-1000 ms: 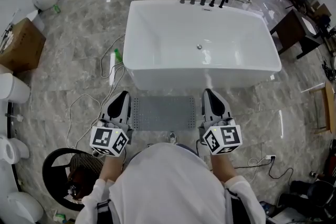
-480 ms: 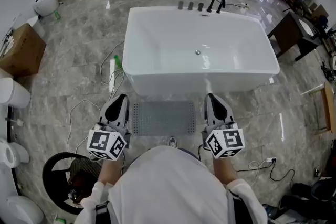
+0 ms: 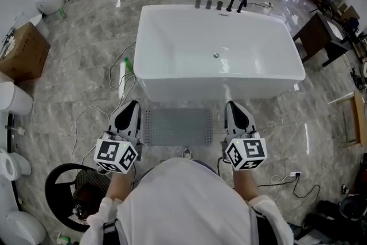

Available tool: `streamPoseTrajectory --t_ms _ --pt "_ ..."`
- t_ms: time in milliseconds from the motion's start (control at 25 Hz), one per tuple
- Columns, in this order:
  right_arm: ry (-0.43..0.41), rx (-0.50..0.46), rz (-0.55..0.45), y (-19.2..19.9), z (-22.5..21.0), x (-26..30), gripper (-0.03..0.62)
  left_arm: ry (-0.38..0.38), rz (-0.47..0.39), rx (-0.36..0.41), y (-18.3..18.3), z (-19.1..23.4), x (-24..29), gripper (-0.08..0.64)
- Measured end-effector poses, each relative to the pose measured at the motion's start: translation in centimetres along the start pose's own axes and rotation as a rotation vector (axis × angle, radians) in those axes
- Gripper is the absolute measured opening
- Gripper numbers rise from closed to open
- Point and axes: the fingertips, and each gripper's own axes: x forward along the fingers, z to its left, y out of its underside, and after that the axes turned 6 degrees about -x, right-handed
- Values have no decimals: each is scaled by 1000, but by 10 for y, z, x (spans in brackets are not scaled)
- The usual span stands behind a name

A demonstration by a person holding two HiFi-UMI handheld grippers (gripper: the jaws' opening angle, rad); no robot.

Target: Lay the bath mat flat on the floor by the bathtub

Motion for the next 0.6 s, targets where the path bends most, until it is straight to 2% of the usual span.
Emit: streamPoseTrajectory --t_ms 600 --pt "-18 -2 14 8 2 0 29 -20 20 -20 11 0 3 43"
